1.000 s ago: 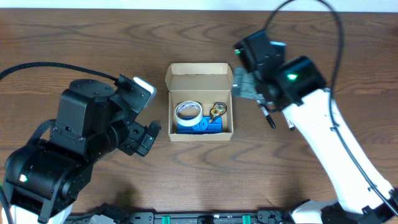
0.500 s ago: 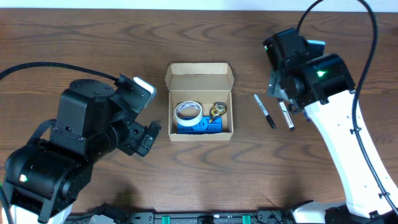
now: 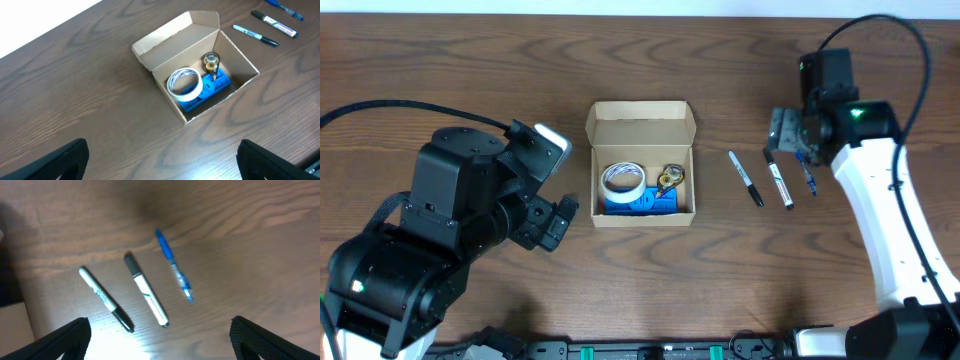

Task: Pack container
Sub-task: 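Withdraw the right gripper and move it to the black marker, then grasp the black marker with the right gripper and lift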

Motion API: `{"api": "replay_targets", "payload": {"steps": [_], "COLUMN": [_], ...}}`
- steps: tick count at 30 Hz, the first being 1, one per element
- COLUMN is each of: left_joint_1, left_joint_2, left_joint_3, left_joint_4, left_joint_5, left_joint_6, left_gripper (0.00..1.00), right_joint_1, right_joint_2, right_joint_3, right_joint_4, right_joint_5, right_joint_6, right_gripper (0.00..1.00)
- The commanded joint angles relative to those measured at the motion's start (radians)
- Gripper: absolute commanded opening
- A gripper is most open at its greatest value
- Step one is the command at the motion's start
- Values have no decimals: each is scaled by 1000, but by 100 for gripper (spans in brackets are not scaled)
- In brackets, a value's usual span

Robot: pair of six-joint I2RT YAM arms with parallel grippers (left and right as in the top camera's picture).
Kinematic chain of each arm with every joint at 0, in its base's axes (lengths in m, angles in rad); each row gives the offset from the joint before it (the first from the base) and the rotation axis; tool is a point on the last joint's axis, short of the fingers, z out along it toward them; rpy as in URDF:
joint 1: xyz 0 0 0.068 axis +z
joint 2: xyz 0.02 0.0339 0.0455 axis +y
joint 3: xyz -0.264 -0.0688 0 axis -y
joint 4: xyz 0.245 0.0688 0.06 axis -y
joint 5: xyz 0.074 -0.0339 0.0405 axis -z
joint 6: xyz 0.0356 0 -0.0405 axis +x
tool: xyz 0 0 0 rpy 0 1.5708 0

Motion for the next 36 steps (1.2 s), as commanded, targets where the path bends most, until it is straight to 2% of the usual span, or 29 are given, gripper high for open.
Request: {"api": "replay_targets", "payload": {"steps": [1,4,16,22,26,36], "left_joint_1": [3,3,3,3,3,3], "left_joint_2": [0,0,0,0,0,0], "left_joint_3": [13,13,13,13,13,13], "left_joint_4": [0,0,0,0,0,0], "left_joint_5": [-7,-7,-7,-7,-7,-7], "left_joint_6": [-10,-10,-10,-10,-10,-10], "left_gripper": [95,95,95,95,95,95], "right_joint_1": [-5,-5,-32,-69,-74,-80], "right_joint_2": [-3,-2,65,179,229,245], "right_joint_3": [-87,-166,-405,-415,-415,-417], "right_joint_4": [56,134,416,498,525,546], "right_joint_5": [-63,-116,-126,-138,-159,-164], "right_joint_6": [-48,-63,-63,-64,-74,-82], "right_gripper": [92,90,87,84,77,65]}}
